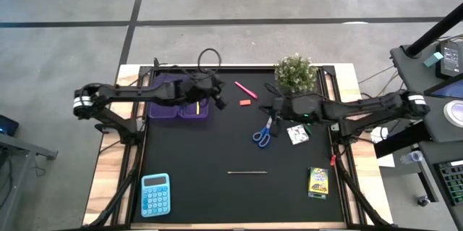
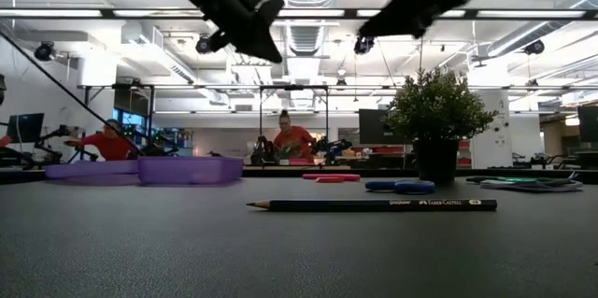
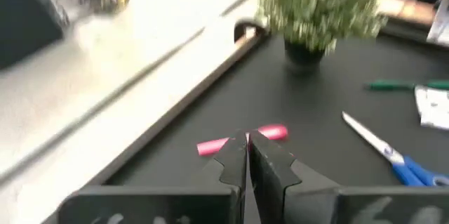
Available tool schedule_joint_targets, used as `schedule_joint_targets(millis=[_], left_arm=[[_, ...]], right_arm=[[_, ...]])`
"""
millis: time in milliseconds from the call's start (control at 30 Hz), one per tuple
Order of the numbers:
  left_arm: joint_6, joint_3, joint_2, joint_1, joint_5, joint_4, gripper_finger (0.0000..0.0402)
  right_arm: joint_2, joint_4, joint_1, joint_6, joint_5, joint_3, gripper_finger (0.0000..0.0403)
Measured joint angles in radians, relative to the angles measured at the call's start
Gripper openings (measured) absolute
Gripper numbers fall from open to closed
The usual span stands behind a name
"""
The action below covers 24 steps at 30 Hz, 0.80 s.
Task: Pack school essentials
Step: Put the pink pen into the purple box
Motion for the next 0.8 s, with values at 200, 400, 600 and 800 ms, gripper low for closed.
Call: schedule_joint_targets(millis=[200,400,600,800], left_arm=[[0.136,-0.125,-0.103,-0.001,0.005,0.197,0.0],[0.163,-0.204,-0.208,-0.004,0.02,0.228,0.0],[0.157,-0.277,-0.324,-0.014,0.126,0.235,0.0],[0.156,-0.355,-0.462,-0.022,0.138,0.23,0.0]], right_arm=[[0.221,-0.111,-0.065,-0.003,0.0,0.197,0.0009],[0.407,-0.308,-0.124,0.03,0.0,0.401,0.0009],[0.562,-0.475,-0.162,0.086,0.0,0.588,0.0009],[0.7,-0.557,-0.183,0.098,0.0,0.763,0.0009]])
